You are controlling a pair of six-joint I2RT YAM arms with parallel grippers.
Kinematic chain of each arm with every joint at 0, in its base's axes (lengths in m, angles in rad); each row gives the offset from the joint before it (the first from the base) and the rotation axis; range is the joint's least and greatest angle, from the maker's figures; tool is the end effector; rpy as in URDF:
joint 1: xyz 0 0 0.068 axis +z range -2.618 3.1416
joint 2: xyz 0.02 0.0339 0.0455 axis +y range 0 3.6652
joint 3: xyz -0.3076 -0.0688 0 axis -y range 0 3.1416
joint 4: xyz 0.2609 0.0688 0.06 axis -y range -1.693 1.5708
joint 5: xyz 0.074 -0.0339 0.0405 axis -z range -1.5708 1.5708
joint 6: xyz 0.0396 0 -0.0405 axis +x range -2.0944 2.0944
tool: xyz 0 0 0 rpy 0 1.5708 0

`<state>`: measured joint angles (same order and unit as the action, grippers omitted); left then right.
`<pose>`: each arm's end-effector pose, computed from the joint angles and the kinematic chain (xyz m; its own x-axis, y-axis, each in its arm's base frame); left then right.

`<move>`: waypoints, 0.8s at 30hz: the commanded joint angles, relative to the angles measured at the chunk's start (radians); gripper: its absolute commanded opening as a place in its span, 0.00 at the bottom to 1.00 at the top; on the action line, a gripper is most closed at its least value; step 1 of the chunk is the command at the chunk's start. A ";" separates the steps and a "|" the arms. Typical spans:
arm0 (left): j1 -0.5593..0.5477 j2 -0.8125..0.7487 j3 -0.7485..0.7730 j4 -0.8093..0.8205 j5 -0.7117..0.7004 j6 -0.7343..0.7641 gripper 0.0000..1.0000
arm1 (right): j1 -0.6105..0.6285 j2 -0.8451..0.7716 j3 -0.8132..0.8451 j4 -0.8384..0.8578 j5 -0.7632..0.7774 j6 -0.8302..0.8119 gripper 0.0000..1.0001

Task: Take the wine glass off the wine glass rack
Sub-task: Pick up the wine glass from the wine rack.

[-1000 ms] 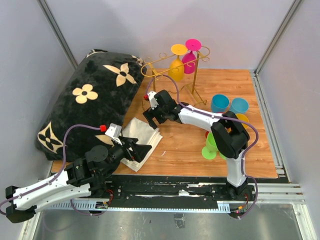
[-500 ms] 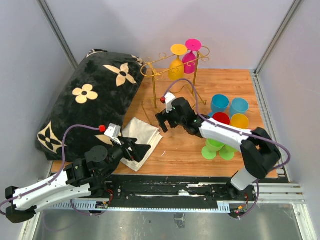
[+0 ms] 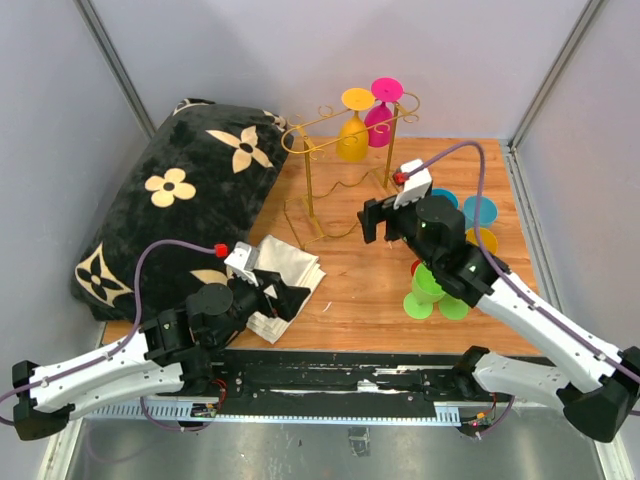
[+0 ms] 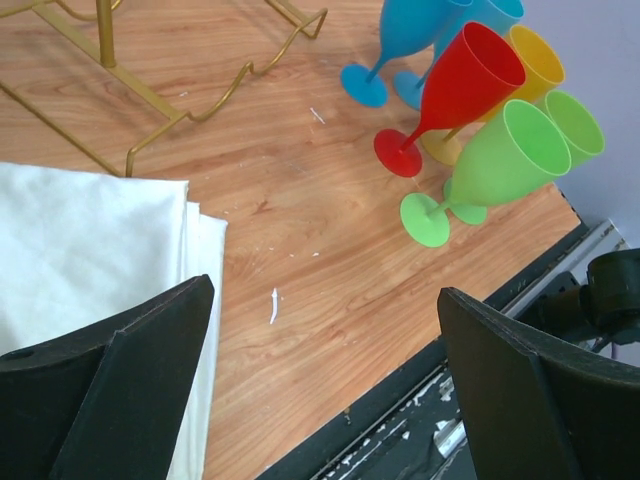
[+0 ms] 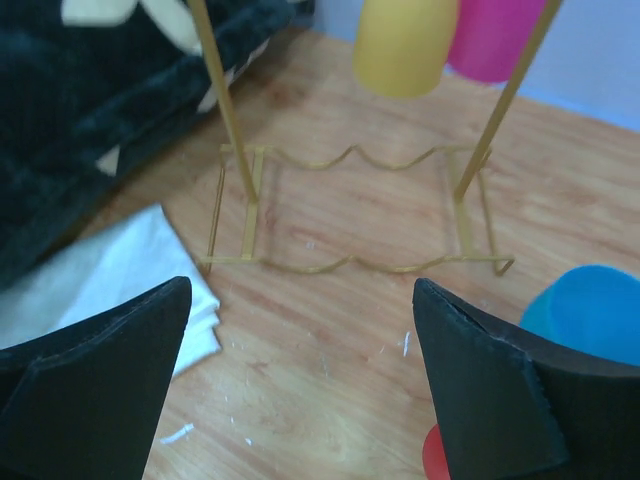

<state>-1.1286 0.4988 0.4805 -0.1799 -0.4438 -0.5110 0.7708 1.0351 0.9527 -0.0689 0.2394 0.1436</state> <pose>0.0665 -0.1007 0.2942 -0.3846 -0.2198 -0.8965 0.5136 0.7560 -0.4057 0.1781 0.1599 0.3994 -0.1798 0.0192 -0.9835 -0.4880 0.8664 0.1061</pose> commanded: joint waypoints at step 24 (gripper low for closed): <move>0.318 0.199 0.226 -0.014 0.162 -0.030 1.00 | -0.464 0.614 1.020 -0.314 -0.328 0.510 0.68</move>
<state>-0.8417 0.7170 0.6918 -0.1856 -0.2958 -0.5423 0.3161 1.5749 1.8694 -0.3428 -0.0235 0.5865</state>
